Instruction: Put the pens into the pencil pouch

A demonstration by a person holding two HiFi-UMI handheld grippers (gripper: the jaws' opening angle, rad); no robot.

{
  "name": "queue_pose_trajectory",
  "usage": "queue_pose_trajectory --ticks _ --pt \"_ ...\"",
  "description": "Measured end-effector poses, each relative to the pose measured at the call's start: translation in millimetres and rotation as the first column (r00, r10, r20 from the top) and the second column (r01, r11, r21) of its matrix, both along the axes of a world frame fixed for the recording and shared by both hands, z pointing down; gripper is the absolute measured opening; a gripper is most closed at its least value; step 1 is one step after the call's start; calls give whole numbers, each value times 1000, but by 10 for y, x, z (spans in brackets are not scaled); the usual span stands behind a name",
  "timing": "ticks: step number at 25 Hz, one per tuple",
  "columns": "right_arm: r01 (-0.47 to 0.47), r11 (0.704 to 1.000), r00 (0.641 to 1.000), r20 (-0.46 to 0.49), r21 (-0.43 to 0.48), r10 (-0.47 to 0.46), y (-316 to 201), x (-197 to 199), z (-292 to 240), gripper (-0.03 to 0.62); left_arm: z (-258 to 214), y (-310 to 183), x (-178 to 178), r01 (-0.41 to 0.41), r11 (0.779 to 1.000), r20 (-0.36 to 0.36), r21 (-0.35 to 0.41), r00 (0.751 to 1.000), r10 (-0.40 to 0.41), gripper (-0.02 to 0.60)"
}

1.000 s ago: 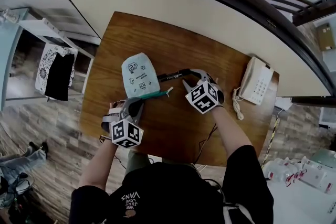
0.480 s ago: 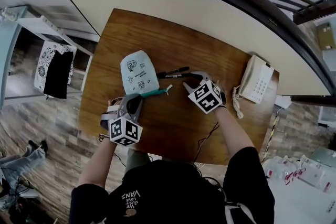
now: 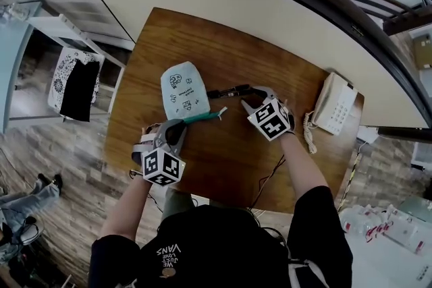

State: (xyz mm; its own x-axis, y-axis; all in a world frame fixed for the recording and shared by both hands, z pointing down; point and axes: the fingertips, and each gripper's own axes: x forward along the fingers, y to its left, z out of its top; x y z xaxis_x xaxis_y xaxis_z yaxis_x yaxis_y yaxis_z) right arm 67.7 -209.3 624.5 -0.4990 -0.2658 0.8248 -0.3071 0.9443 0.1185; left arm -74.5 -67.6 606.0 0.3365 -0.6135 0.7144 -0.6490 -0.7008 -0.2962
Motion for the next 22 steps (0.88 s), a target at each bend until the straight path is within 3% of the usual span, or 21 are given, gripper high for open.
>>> queue_pose_trajectory --ticks 4,8,13,18,22 --pt "-30 998 999 32 -51 32 7 12 25 143 9 11 -1 3 1000 -1 -3 1000 -3 18" --pt "37 998 999 -1 -57 -37 101 29 14 100 -4 17 7 13 1000 -4 -6 1000 -13 18" --pt "129 991 991 -34 -40 -130 158 -14 15 107 -1 18 6 9 1000 -9 -6 1000 -9 18" --pt "218 972 973 -53 -83 -223 190 -47 40 105 -24 36 10 21 1000 -11 -15 1000 -21 18" --pt "234 968 969 -58 -91 -240 216 -56 48 81 -5 43 8 22 1000 -11 -16 1000 -22 18"
